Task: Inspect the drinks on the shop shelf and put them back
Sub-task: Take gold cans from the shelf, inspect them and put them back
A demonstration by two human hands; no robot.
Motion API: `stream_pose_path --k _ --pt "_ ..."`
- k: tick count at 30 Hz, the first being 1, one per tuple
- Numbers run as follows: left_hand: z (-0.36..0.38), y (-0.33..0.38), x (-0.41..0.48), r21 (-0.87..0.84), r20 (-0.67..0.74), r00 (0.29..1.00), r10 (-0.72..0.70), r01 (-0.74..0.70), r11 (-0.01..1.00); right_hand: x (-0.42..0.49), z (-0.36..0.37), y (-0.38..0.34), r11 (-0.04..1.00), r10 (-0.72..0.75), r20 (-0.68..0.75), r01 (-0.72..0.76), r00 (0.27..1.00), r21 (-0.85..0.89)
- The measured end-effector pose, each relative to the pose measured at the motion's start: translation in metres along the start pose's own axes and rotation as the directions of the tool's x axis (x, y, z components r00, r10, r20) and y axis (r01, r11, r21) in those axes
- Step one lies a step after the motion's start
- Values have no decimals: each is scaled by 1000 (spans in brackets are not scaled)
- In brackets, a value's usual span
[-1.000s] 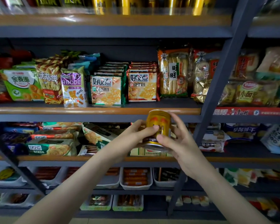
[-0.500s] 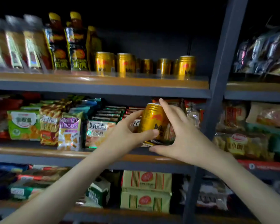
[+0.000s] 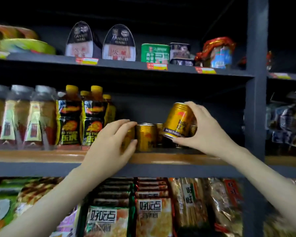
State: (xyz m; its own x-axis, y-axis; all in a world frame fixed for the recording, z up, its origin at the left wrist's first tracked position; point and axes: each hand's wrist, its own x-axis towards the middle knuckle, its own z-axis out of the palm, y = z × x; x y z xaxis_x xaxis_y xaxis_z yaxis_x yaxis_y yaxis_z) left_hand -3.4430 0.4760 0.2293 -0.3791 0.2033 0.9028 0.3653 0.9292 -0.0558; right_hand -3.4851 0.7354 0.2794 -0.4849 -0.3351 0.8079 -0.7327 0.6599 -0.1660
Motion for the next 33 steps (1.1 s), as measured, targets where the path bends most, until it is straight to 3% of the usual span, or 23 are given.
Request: stream_pose_path --k 3,7,12,16,23,28,33 --pt "13 -21 10 40 35 998 52 -53 998 22 5 16 991 43 42 -38 998 -129" --pt "26 -25 26 93 80 993 89 -97 991 38 25 39 925 118 220 -27 968 -378" --pt "34 -23 36 180 126 986 111 -133 975 54 47 53 723 151 358 144 922 -676" --pt "38 -27 36 193 125 985 116 -139 971 66 55 54 685 176 400 180 899 -706" --pt "41 -29 36 232 110 982 153 -175 957 74 59 56 671 320 409 100 854 -735" --pt "41 -28 33 280 132 966 221 -251 927 78 60 52 630 325 415 133 850 -765" --pt "42 -29 31 293 132 972 195 -226 929 78 56 56 604 367 397 109 841 -790"
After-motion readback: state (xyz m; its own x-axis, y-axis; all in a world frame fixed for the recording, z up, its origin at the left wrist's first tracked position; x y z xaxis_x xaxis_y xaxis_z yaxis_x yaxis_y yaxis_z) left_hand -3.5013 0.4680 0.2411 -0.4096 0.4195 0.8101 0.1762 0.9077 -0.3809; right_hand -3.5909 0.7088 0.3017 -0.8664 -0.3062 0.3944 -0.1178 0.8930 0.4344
